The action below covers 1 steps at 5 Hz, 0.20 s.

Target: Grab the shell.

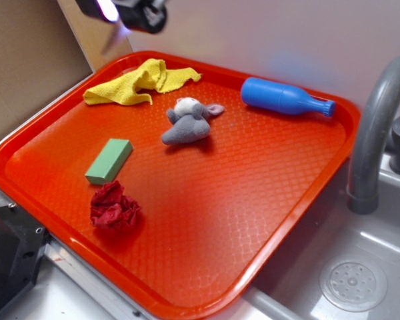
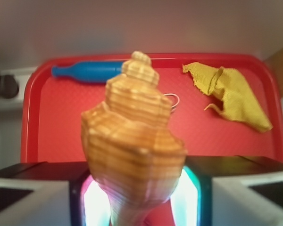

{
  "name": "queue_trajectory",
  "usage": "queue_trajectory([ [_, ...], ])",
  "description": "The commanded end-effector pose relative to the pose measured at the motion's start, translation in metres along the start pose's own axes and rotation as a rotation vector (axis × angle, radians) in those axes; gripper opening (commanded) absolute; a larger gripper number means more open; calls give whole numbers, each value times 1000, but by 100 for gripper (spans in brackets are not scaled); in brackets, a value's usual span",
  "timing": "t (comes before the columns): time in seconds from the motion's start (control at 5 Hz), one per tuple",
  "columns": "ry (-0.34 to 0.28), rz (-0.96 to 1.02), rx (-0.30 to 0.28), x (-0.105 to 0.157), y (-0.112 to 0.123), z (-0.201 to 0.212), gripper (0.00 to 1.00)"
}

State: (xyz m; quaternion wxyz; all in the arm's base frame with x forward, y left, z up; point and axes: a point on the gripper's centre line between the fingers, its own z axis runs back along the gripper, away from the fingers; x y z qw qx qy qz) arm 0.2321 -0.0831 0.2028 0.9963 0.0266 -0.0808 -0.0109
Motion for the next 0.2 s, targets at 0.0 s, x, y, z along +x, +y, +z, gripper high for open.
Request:
queue_trajectory([
  [0.0, -98, -78, -11, 7, -2, 31, 0],
])
